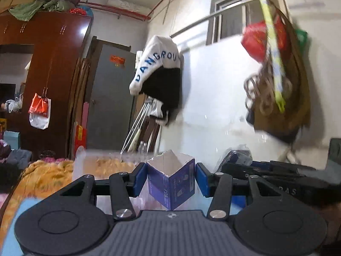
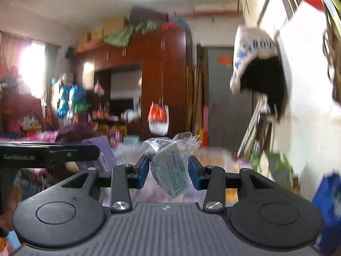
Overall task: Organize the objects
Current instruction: 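Carry both items into the white basket and open both grippers, then grasp the red bagged ball with left gripper while right grasps white printed packet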
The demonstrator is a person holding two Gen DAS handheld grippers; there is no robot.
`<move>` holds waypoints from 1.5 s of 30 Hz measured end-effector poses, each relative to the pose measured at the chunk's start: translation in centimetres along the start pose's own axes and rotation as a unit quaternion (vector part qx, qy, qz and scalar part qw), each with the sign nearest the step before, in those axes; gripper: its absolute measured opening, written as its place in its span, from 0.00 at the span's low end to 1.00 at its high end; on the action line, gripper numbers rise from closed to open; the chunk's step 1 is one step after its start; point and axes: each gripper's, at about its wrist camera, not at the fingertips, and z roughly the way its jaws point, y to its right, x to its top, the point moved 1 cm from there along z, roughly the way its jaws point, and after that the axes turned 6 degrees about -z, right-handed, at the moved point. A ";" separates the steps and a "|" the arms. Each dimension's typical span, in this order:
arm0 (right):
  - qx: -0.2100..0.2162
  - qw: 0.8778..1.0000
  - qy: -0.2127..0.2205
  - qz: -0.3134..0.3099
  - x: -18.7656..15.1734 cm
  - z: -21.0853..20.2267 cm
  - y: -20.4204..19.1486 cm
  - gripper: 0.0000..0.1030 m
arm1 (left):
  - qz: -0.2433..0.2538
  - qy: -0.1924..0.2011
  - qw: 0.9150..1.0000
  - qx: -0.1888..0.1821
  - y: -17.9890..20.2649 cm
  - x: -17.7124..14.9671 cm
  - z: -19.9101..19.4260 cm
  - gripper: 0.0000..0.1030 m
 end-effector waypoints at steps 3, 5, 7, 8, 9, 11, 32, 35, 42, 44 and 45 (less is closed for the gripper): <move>-0.014 0.999 -0.048 -0.009 1.4 5.2 1.5 0.43 | -0.001 -0.030 0.999 0.032 -0.6 2.6 5.0 0.52; 0.004 0.997 -0.077 0.010 0.9 7.8 2.4 0.43 | -0.023 -0.062 0.997 0.046 -1.8 2.9 8.2 0.52; 0.014 0.996 -0.092 0.014 0.1 9.1 2.7 0.43 | -0.038 -0.074 0.995 0.058 -2.7 2.6 9.8 0.52; 0.012 0.996 -0.094 0.008 -0.3 9.4 2.6 0.43 | -0.040 -0.077 0.994 0.062 -3.0 2.4 10.2 0.52; 0.010 0.996 -0.094 0.004 -0.6 9.6 2.5 0.43 | -0.041 -0.078 0.994 0.063 -3.2 2.1 10.5 0.52; 0.010 0.995 -0.096 0.000 -1.0 9.7 2.4 0.44 | -0.042 -0.077 0.994 0.058 -3.4 1.8 10.8 0.53; 0.068 0.977 -0.202 0.011 -8.9 5.2 -1.2 0.72 | 0.000 -0.100 0.988 0.121 -4.6 -6.0 -0.8 0.92; 0.071 0.972 -0.223 0.006 -10.1 6.4 -1.9 0.68 | -0.017 -0.122 0.983 0.133 -6.4 -7.0 -0.4 0.89; 0.095 0.962 -0.256 -0.017 -11.0 7.5 -3.0 0.67 | -0.007 -0.145 0.980 0.136 -7.0 -7.9 -0.4 0.89; 0.104 0.958 -0.266 -0.019 -11.1 7.4 -3.0 0.57 | 0.002 -0.156 0.978 0.137 -6.6 -8.1 0.0 0.89; 0.105 0.958 -0.268 -0.017 -11.1 7.4 -2.9 0.50 | 0.009 -0.161 0.977 0.138 -6.4 -8.3 0.1 0.89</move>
